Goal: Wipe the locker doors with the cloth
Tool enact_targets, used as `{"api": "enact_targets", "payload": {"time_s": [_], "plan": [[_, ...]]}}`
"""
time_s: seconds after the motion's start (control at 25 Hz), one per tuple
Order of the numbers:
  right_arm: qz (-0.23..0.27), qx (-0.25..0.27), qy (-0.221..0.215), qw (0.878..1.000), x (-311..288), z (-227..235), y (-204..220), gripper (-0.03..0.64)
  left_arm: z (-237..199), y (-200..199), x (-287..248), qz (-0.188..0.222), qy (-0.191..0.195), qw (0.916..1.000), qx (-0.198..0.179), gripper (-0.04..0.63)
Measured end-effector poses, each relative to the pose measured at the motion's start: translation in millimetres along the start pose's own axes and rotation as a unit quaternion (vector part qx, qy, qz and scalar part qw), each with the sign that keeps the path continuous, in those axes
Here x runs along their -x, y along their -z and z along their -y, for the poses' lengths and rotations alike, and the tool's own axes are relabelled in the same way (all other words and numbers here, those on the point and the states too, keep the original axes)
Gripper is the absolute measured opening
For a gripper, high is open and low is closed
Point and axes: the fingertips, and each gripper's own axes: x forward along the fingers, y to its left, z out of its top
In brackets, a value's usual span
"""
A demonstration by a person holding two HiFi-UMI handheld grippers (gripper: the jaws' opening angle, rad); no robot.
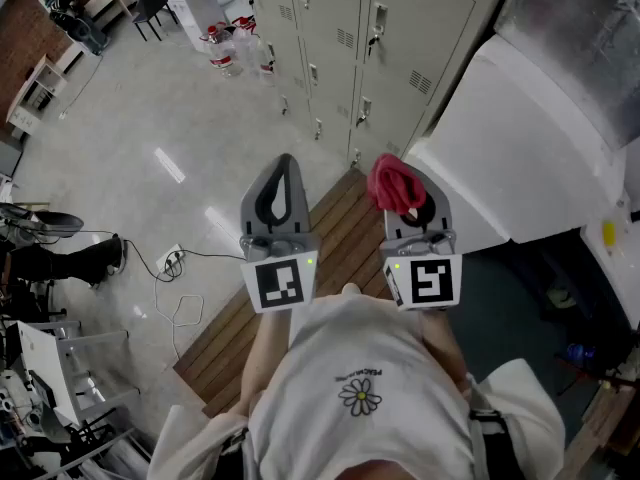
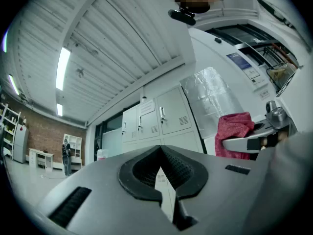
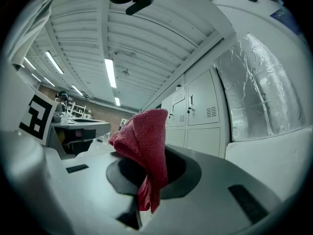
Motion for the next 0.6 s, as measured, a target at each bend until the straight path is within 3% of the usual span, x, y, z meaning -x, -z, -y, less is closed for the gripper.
{"api": "enact_targets", "payload": {"time_s": [0.24, 0.6], "plan": [[0.003, -0.002, 0.011, 1.000, -4.7, 6.5, -7.2, 0.029, -9.4, -2.1, 1.2, -0.003, -0.002, 1.0000, -0.004, 0.017], [-0.011, -0.015, -0.012, 1.000, -9.7, 11.8, 13.0, 0.029, -13.5, 8.4, -7.7, -0.010, -0.013, 0.9999, -0.006, 0.017]]}}
